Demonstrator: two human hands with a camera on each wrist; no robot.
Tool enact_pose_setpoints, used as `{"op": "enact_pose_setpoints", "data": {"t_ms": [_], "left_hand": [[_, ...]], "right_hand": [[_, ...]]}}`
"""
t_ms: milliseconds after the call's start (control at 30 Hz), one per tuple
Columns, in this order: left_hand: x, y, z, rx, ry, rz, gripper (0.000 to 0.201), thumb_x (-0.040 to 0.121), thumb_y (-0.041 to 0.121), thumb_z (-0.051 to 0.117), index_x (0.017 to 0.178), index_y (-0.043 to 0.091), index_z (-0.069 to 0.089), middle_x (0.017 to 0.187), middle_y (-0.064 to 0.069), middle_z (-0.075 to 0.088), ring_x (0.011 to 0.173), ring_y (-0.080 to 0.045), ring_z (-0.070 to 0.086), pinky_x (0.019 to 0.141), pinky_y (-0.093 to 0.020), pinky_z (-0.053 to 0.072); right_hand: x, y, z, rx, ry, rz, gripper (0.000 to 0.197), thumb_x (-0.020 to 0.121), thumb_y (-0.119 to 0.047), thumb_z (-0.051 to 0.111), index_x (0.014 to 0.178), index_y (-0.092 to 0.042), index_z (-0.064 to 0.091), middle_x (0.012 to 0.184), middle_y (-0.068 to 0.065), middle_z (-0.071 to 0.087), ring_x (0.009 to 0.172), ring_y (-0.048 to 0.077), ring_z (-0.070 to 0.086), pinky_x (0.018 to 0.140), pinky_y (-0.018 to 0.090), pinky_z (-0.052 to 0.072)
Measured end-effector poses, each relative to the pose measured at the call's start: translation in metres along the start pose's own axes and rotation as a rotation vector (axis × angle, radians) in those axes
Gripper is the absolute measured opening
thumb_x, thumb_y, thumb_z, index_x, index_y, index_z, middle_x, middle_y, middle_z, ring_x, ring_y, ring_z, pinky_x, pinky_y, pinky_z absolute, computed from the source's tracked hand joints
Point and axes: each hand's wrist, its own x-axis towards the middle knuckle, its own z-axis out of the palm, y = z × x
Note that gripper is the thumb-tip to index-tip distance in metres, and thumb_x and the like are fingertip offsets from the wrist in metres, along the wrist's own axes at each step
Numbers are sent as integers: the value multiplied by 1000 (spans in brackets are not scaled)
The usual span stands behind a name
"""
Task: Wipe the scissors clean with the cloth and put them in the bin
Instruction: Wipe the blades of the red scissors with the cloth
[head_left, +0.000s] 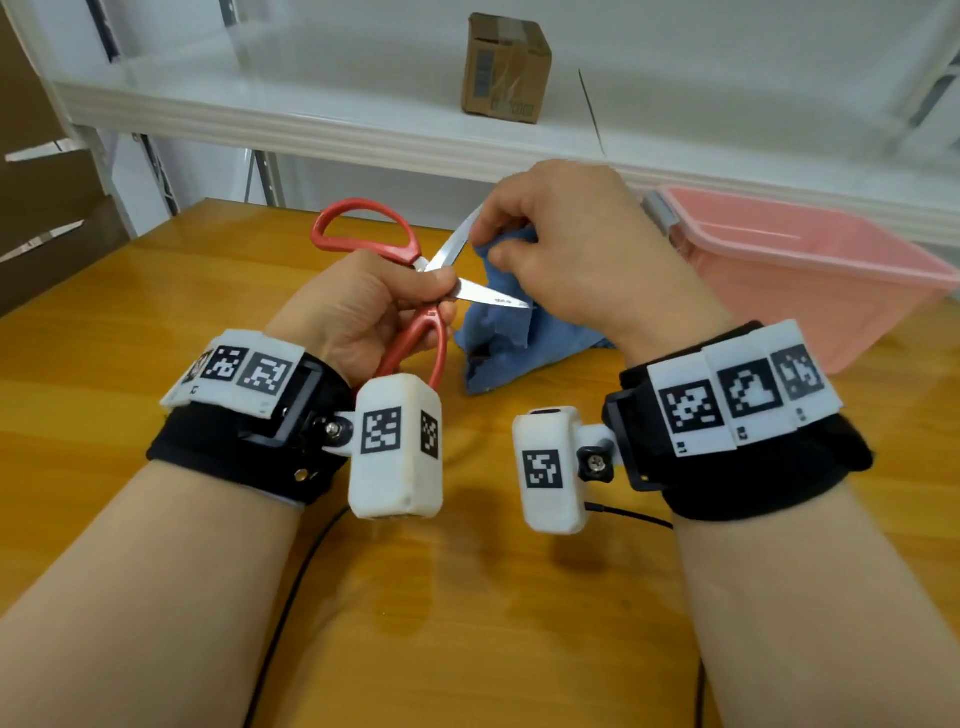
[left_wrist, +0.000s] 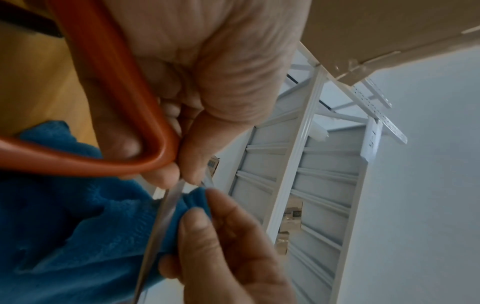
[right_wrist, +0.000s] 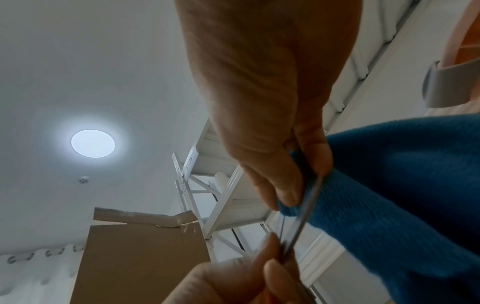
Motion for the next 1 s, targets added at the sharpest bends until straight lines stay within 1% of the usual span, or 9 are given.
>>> {"op": "enact_pose_setpoints", "data": {"t_ms": [100,233,400,467,567,700,767,900,1000], "left_hand": [[2,-3,2,58,15,45,4,83,1,66,85,2,62,74,-9,67,58,-14,62,54,-24,54],[6,-5,-1,87,8,70,29,69,4,72,95,1,60,83,-14,69,61,-18,66,59,-29,57],[6,-9,4,140,10,92,11,77,-6,68,81,3,63,70,-9,68,58,-18,66,59,-29,58],[5,-9,5,161,-6,97,10,80,-8,67,83,1,64,70,-9,67,58,-18,65,57,-28,58],[6,-9,5,166,2,96,13,81,-8,67,83,3,59,70,-9,65,57,-19,65,55,-30,58],[7,-10,9,174,3,98,22,81,-8,67,89,5,51,78,-14,61,56,-20,65,54,-30,58],[6,-10,9,176,-6,94,23,82,-7,67,96,4,52,78,-14,61,56,-19,65,54,-30,58],[6,-10,6,173,-4,91,22,80,-8,67,80,6,51,81,-18,63,57,-21,65,54,-30,57],[8,-11,7,205,-8,94,23,81,-9,67,83,7,50,76,-15,63,56,-22,66,57,-34,59]], "right_hand": [[0,-5,8,43,12,-22,24,84,-10,66,102,-25,71,97,-6,68,92,10,62,81,27,52],[3,-6,16,12,1,-42,15,84,-16,68,93,-27,73,98,-8,70,94,11,63,83,38,55],[3,-6,21,7,-39,-8,18,87,-16,66,92,-30,75,98,-11,67,95,11,63,85,38,54],[2,-6,26,28,-19,28,18,87,-15,65,90,-30,75,96,-11,69,94,11,64,84,38,55],[4,-2,31,52,42,108,17,89,-15,64,89,-30,73,95,-9,71,94,11,64,84,38,56],[5,11,25,105,187,226,14,89,-18,66,88,-31,72,98,-10,71,100,11,63,89,39,55],[4,11,23,133,183,237,13,88,-19,68,87,-30,74,95,-11,71,99,10,64,90,38,55],[6,0,27,92,72,186,14,86,-18,70,82,-29,77,88,-13,72,93,8,67,87,37,57],[8,7,26,85,177,268,13,86,-19,69,85,-28,78,91,-11,73,92,7,66,85,31,56]]}}
